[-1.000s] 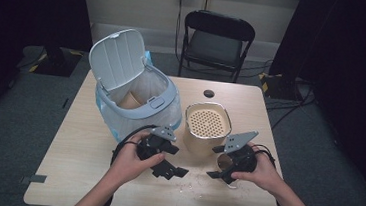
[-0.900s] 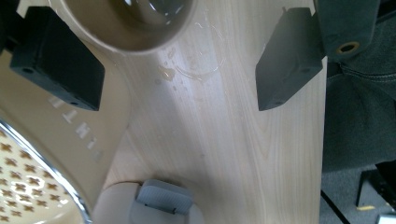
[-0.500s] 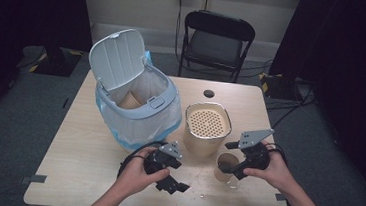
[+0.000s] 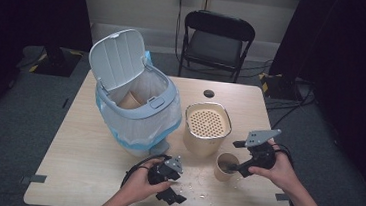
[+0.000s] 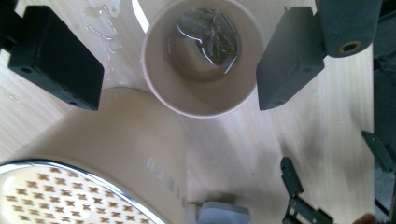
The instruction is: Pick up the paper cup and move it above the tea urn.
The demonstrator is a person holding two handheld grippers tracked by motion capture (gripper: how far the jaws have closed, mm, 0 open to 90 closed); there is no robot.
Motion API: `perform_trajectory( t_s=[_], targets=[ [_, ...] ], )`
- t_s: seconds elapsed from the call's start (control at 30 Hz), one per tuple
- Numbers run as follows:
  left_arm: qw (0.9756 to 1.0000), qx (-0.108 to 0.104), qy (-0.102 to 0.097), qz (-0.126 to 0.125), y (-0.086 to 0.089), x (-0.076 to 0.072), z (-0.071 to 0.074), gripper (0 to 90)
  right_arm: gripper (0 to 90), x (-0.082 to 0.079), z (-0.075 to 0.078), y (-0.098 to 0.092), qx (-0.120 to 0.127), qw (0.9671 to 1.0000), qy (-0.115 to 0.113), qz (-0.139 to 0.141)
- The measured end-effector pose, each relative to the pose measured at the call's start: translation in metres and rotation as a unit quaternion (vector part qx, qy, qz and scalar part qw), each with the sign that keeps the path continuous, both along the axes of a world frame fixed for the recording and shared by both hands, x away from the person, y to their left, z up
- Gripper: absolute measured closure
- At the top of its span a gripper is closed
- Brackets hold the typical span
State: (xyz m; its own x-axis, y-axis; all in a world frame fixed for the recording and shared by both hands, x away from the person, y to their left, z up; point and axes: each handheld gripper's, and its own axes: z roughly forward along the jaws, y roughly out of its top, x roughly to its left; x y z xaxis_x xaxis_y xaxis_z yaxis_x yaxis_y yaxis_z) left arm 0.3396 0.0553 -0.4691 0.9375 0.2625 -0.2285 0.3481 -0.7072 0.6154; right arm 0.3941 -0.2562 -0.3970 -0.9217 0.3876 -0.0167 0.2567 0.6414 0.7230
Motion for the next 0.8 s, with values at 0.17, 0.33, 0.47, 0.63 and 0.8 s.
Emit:
perform_trajectory(
  t_s=[0.17, 0.33, 0.47, 0.63, 0.8],
  targets=[
    [0.9999, -0.006, -0.01, -0.002, 0.003, -0.001, -0.009, 17.6, 14.5, 0.001, -0.004, -0.005, 0.007, 0.9999, 0.001, -0.009],
    [0.9996, -0.012, -0.027, -0.001, 0.007, -0.003, -0.016, 17.8, 14.2, 0.003, -0.009, -0.012, 0.022, 0.9996, 0.007, -0.017],
    [0.9991, -0.013, -0.041, -0.007, 0.009, -0.004, -0.017, 17.5, 14.3, 0.003, -0.013, -0.014, 0.023, 0.9995, 0.012, -0.017],
    [0.9967, -0.024, -0.075, -0.019, 0.012, -0.003, -0.022, 16.3, 14.3, 0.002, -0.015, -0.014, 0.026, 0.9995, 0.015, -0.01],
    [0.9936, -0.034, -0.104, -0.028, 0.015, -0.004, -0.027, 15.1, 14.3, -0.001, -0.017, -0.012, 0.026, 0.9995, 0.019, -0.002]
  ],
)
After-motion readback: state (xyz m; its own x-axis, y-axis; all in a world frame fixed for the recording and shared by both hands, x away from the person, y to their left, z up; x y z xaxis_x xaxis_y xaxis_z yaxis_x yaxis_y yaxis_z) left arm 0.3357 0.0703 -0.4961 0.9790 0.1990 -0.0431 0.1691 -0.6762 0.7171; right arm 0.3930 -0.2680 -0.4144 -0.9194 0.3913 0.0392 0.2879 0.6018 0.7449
